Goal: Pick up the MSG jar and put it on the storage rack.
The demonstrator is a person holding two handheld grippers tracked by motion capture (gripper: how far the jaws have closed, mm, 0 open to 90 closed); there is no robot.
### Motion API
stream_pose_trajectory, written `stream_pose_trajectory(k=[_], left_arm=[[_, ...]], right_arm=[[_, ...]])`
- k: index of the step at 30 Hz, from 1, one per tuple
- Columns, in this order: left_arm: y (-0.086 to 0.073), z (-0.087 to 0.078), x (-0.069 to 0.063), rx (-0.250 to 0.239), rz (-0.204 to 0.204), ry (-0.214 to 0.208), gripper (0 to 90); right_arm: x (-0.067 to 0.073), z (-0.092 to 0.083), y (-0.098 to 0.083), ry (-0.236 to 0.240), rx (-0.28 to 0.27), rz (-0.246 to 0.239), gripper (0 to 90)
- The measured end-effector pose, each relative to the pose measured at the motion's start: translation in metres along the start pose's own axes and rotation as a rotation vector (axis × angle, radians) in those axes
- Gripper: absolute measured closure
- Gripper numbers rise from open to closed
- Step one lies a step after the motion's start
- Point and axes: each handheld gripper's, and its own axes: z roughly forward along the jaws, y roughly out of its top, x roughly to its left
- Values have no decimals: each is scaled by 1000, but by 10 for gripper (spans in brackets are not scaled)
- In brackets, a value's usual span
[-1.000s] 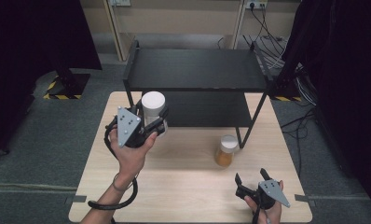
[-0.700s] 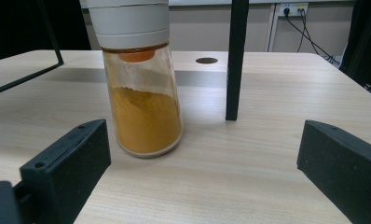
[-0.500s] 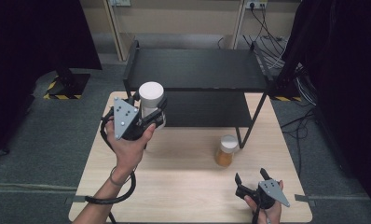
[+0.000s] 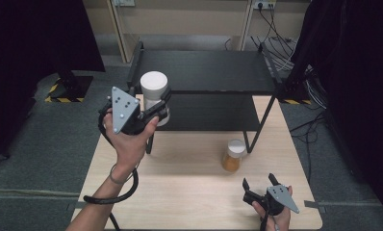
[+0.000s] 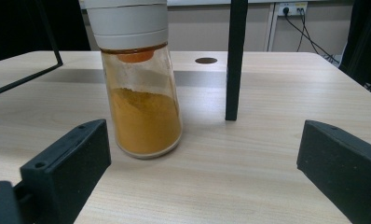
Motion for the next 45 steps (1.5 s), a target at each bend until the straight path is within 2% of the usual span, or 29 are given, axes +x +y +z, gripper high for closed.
stream_pose_trajectory(k=[19, 22, 30, 45], left_arm=[[28, 11, 4, 5, 4, 4, 335], [31, 13, 5, 7, -6, 6, 335], [45, 28, 7, 26, -15, 16, 335], [57, 55, 10, 66, -29, 51, 335]], right_arm=[[-1, 0, 0, 1, 1, 8, 29], [-1, 1, 0, 1, 1, 9, 29], [-2, 1, 0, 3, 1, 11, 29], [-2, 0, 0, 5, 0, 15, 29]])
